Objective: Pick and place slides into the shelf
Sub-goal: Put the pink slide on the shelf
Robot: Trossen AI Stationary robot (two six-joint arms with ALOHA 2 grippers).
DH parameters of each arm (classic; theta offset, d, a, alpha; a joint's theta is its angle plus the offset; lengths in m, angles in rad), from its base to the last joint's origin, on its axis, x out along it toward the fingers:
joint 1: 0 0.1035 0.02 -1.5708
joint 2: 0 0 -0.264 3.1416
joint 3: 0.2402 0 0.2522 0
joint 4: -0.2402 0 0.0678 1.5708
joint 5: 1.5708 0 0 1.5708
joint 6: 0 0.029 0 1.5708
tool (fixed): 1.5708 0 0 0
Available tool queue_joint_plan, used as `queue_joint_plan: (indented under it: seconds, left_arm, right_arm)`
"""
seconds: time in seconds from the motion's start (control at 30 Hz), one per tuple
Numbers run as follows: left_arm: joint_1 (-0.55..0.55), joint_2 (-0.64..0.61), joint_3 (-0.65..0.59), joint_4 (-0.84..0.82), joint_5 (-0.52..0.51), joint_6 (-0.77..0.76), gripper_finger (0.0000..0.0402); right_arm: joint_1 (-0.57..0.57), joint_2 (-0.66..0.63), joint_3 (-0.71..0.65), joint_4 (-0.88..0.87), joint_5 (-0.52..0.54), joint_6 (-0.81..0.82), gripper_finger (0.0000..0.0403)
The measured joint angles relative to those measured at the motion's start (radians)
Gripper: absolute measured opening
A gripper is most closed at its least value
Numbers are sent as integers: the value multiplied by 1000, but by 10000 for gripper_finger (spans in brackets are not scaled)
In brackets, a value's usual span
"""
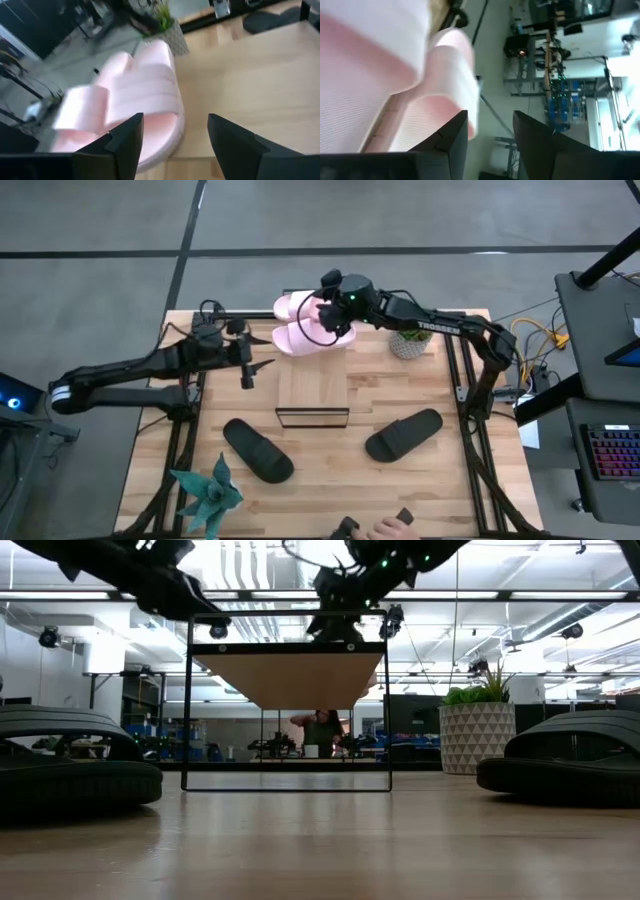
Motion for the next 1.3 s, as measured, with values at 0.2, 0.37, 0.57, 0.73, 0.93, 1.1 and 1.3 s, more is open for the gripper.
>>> queue_joint_plan:
  seconds: [0.2, 0.37, 0.57, 0.73, 0.93, 1.1, 1.3]
  left_arm:
    - [0, 127, 22, -10, 1, -8, 143]
    - [0, 179, 43, -9, 10, 14, 61]
    - [0, 208, 43, -19, 13, 19, 7]
    - [0, 228, 43, -33, 13, 22, 2]
    - [0, 238, 43, -31, -26, 44, 1]
    - [3, 265, 42, -25, -112, 45, 0]
    - [4, 306, 42, 5, -156, 69, 0]
  right_arm:
    - [0, -88, 0, 1, 0, 135, 135]
    - [0, -136, 1, 0, -1, 215, 129]
    - [-1, -146, 1, -10, -1, 239, 128]
    - [-2, -136, 1, -12, -1, 238, 124]
    - [-7, -131, 1, -14, -1, 236, 125]
    - [-8, -130, 0, -31, -1, 236, 124]
    - [-7, -130, 0, -31, -1, 236, 118]
